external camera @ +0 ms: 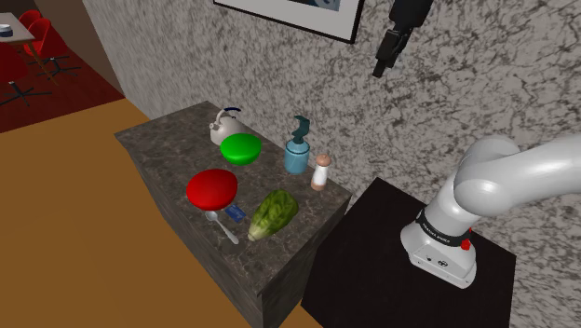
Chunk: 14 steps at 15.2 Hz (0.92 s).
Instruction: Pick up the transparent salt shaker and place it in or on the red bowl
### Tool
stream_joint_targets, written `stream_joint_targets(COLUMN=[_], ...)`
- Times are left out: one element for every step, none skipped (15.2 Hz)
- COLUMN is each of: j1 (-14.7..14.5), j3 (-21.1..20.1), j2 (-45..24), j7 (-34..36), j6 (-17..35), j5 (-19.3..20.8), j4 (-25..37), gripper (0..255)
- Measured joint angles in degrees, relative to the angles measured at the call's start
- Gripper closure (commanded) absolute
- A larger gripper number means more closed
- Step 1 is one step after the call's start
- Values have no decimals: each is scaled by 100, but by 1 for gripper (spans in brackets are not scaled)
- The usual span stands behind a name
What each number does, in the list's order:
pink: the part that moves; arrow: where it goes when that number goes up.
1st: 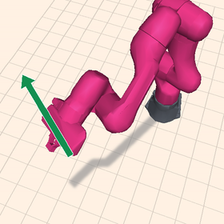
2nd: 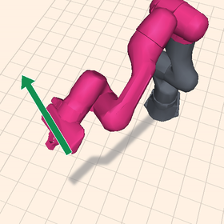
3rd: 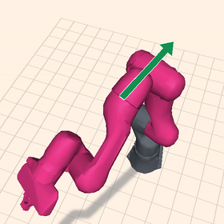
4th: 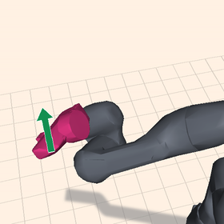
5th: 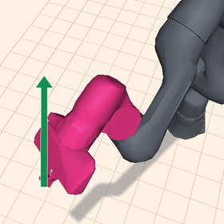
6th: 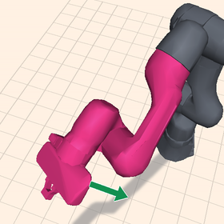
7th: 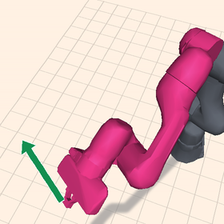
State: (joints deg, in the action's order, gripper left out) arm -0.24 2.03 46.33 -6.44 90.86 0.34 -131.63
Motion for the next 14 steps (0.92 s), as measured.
stream_joint_targets(j1=[0,4,11,11,15,12,35,26,23,29,30,35,43,46], j3=[0,29,74,108,154,182,271,295,335,392,451,518,571,637], j2=[0,-15,-19,-88,-161,-229,-247,-334,-432,-528,-675,-812,-854,-983], j7=[0,-29,-74,-106,-150,-176,-267,-290,-332,-391,-452,-524,-584,-656], j6=[0,83,216,403,564,731,947,1167,1309,1510,1727,1946,2130,2360], j5=[0,7,19,20,27,21,53,42,39,45,46,50,52,51], j4=[0,-73,-208,-336,-427,-532,-738,-879,-926,-1041,-1118,-1207,-1353,-1465], gripper=[0,0,0,0,0,0,0,0,0,0,0,0,0,0])
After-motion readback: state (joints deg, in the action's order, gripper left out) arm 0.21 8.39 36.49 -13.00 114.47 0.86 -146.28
